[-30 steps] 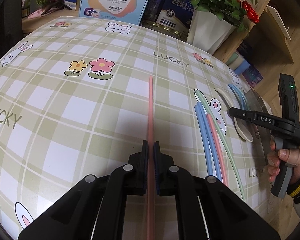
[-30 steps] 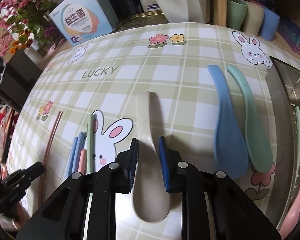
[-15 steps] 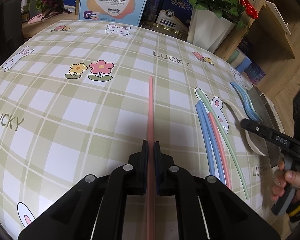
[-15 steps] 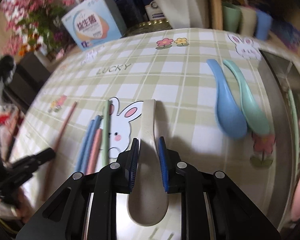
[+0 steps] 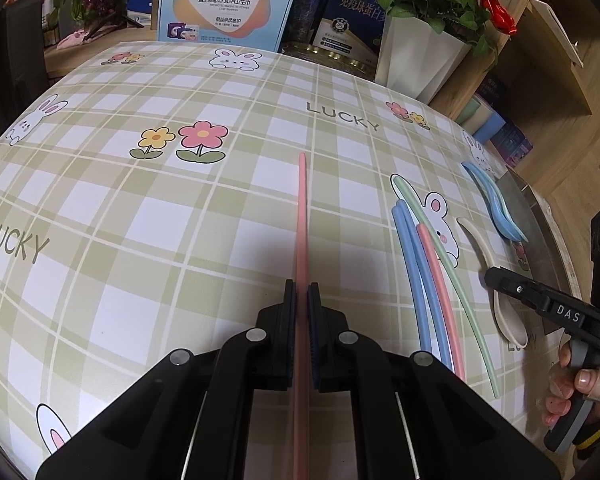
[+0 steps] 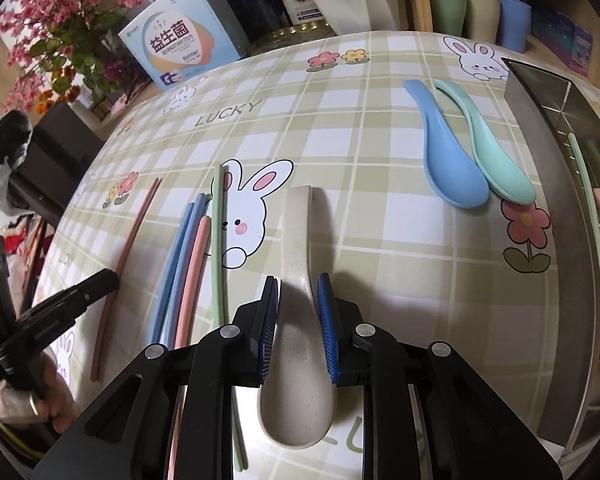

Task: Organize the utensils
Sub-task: 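Grasp the white spoon by its handle with the right tool, then carry the white spoon into the steel caddy and open the right tool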

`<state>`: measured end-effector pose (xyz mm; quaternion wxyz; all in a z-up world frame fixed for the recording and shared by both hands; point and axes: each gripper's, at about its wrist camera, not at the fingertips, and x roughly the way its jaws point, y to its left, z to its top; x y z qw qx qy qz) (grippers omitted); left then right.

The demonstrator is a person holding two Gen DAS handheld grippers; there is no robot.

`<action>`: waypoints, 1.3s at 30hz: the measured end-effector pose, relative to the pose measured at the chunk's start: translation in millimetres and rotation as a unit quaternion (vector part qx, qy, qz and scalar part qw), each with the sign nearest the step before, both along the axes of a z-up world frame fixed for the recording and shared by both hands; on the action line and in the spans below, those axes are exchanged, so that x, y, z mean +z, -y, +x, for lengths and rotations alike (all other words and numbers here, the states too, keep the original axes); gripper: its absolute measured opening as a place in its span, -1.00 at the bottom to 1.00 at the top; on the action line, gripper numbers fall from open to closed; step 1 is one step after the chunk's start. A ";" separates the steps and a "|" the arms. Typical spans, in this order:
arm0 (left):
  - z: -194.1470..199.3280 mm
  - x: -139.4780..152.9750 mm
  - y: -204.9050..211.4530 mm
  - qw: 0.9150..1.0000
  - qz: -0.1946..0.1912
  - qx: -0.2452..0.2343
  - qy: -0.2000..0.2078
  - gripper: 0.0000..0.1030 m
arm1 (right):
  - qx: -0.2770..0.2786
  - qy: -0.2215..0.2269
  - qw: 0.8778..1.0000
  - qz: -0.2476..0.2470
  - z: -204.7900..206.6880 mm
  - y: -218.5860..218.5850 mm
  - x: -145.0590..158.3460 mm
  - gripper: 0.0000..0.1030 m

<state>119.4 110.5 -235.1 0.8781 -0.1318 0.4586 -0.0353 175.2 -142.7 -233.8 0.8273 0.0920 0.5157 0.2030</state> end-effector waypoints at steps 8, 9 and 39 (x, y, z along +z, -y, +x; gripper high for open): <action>0.0 -0.2 0.2 1.000 0.001 0.000 0.000 -0.85 | 0.008 -0.004 1.000 0.016 3.7 -8.5 1.2 -0.62; -0.1 -0.3 0.3 1.000 0.001 0.000 0.000 -0.85 | 0.011 -0.003 1.000 0.016 3.2 -9.5 1.8 -0.65; 1.8 0.7 4.1 1.000 0.023 0.001 -0.004 -0.85 | -0.085 0.042 0.994 -0.051 17.3 172.6 32.7 -0.88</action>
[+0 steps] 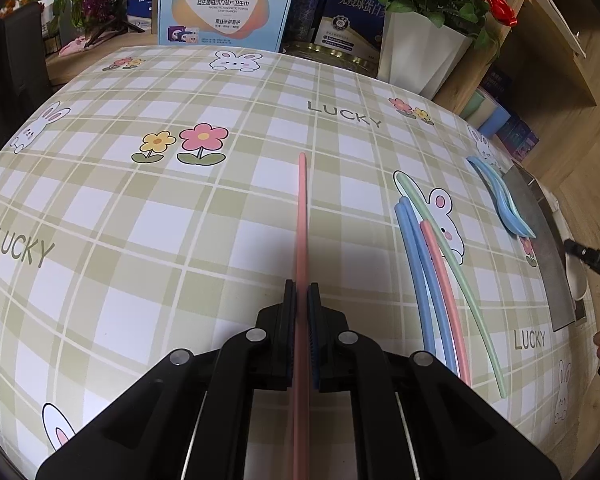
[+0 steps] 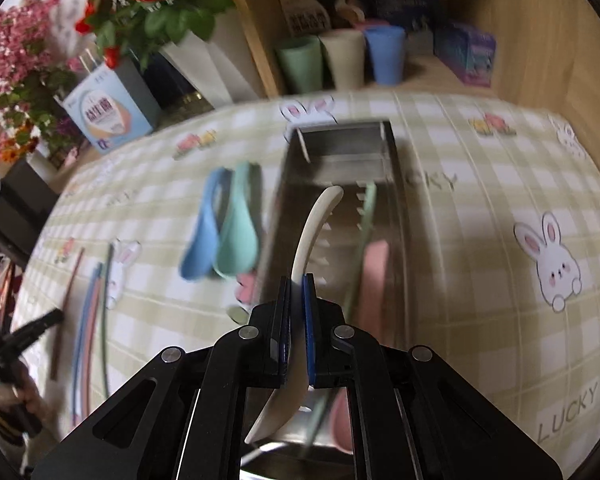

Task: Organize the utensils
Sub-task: 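Carry the white spoon into the steel caddy and open the right tool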

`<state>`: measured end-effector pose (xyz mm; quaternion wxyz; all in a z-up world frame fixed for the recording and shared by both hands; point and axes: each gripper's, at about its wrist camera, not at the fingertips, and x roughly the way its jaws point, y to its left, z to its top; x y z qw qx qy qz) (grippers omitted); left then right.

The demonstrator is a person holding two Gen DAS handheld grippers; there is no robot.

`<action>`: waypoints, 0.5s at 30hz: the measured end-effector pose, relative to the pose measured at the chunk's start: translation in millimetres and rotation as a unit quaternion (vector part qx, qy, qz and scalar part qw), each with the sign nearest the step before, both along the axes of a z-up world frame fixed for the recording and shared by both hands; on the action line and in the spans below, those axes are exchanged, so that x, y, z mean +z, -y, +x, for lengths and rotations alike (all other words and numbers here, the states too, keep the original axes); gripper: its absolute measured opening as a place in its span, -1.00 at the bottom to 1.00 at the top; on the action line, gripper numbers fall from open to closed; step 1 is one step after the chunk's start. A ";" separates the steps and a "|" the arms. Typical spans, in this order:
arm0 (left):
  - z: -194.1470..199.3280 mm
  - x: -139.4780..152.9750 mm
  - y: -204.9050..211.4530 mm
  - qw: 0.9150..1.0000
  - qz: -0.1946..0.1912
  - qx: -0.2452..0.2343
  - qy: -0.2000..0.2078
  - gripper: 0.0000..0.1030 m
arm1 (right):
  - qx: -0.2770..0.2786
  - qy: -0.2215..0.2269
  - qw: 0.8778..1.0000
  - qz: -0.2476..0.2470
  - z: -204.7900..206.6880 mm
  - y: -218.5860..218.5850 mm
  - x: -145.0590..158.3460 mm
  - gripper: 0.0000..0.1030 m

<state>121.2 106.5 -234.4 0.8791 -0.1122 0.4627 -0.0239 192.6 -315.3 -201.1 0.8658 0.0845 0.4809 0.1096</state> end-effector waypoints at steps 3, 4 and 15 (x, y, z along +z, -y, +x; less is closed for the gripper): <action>0.3 0.2 0.1 1.000 0.001 -0.001 -0.001 -0.85 | 0.005 -0.009 1.000 -0.002 -0.2 -2.0 -9.2 -0.88; 0.6 0.3 0.4 1.000 0.001 -0.002 -0.001 -0.85 | 0.004 -0.012 1.000 -0.004 0.4 -1.9 -12.1 -0.88; 0.6 0.3 1.9 1.000 0.005 -0.002 -0.001 -0.85 | -0.005 -0.033 0.999 0.010 1.7 -2.2 -26.2 -0.88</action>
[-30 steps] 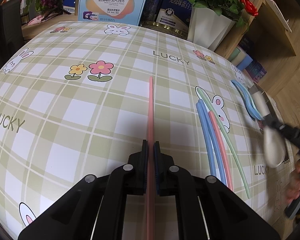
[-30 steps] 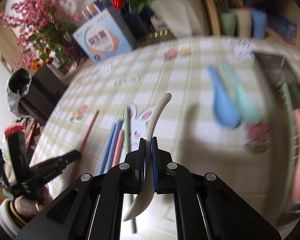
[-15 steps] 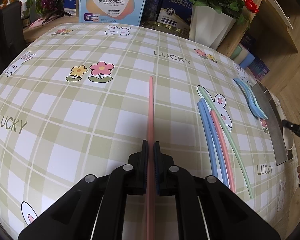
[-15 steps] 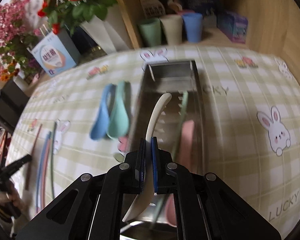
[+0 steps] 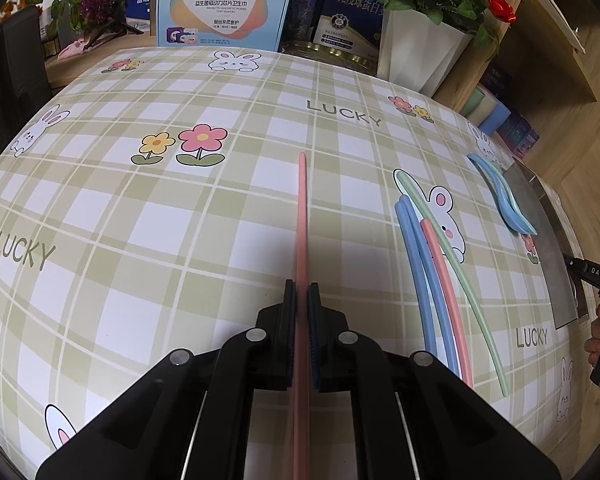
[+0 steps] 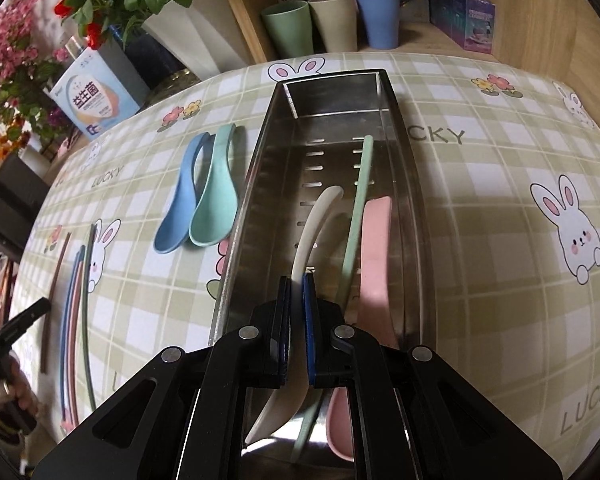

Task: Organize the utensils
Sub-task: 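Carry the white spoon into the steel caddy and open the right tool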

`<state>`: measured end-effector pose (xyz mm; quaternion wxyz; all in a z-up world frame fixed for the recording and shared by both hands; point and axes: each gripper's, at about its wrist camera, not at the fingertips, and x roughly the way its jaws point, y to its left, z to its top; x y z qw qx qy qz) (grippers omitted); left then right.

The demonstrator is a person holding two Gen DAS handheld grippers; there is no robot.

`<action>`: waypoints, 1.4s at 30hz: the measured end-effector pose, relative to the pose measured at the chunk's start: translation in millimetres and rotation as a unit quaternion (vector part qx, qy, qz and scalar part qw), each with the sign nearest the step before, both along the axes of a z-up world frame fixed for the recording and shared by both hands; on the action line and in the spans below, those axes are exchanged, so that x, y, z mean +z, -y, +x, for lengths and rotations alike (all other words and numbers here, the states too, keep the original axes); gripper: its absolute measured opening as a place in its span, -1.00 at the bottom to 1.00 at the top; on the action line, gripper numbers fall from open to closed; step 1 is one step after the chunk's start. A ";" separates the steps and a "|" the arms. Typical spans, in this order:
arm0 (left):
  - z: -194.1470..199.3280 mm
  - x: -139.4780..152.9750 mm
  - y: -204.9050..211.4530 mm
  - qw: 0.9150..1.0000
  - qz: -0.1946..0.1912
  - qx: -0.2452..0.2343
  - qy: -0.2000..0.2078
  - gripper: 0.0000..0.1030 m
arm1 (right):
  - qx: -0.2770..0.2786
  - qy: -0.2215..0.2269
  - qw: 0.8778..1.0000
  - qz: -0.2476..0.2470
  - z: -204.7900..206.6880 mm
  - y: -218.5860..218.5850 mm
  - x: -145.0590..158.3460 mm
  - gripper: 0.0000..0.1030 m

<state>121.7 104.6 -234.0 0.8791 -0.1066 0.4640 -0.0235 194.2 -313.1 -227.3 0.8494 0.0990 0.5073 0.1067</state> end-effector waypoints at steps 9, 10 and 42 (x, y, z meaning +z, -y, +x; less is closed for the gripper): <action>0.0 0.0 -0.3 1.000 -0.001 0.001 0.000 -0.85 | 0.004 -0.008 0.999 -0.031 2.3 -7.7 -1.0 -0.85; -0.1 0.0 -0.3 1.000 -0.002 0.001 0.000 -0.85 | 0.004 -0.006 0.999 -0.037 2.3 -8.9 -0.3 -0.85; 19.8 4.3 4.5 0.996 0.023 -0.050 -0.064 -0.85 | -0.044 0.080 0.995 -0.052 -51.4 3.1 55.9 -0.06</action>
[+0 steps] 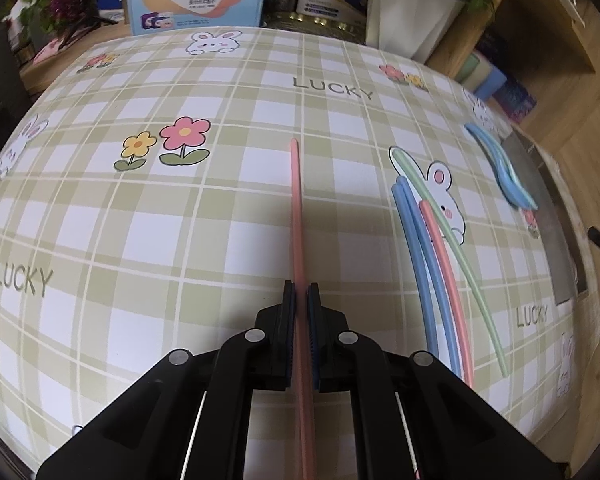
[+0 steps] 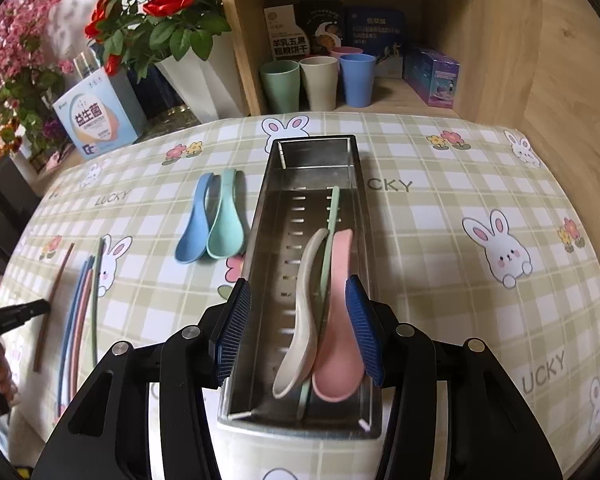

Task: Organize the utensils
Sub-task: 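Carry the white spoon into the steel caddy and open the right tool, then lower the pink chopstick into the steel caddy and open the left tool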

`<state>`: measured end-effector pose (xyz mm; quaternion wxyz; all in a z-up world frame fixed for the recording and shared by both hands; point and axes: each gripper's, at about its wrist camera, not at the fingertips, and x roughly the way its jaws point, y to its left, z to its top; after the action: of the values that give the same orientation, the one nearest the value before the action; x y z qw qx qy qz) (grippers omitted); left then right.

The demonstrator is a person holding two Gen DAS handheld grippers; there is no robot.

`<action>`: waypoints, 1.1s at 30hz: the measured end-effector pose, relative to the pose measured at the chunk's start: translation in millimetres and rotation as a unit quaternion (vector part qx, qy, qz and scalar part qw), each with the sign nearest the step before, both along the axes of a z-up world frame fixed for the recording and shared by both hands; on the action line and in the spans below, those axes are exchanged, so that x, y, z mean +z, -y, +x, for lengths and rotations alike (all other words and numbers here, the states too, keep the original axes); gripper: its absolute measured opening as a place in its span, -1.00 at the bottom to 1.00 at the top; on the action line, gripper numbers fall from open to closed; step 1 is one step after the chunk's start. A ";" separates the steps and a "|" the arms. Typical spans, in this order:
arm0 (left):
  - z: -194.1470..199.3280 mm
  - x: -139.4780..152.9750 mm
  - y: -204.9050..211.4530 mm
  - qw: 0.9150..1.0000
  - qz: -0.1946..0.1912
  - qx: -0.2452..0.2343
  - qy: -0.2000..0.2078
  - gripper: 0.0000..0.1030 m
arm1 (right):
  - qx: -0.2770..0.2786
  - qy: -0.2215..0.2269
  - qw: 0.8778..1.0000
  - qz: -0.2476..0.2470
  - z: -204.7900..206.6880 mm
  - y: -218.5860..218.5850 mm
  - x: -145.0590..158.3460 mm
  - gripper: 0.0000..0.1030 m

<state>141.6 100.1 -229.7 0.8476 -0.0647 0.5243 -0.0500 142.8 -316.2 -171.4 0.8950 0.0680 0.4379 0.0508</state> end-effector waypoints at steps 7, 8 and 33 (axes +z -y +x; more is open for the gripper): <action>3.8 1.4 14.8 0.998 0.058 -0.022 -0.014 -0.87 | -0.028 -0.003 0.999 0.026 -14.4 13.7 -6.1 -0.06; 4.6 1.5 13.9 0.998 0.058 -0.019 -0.015 -0.88 | -0.030 -0.002 0.999 0.029 -15.3 15.5 -5.9 -0.06; 51.7 61.7 279.2 0.985 -0.143 -0.095 -0.024 -0.89 | -0.062 0.021 0.995 0.075 -8.5 89.7 -5.2 -0.06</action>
<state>193.2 -179.1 -168.0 0.8083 -0.1361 0.5357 -0.2028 134.3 -405.9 -176.6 0.8979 0.1613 0.4085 0.0295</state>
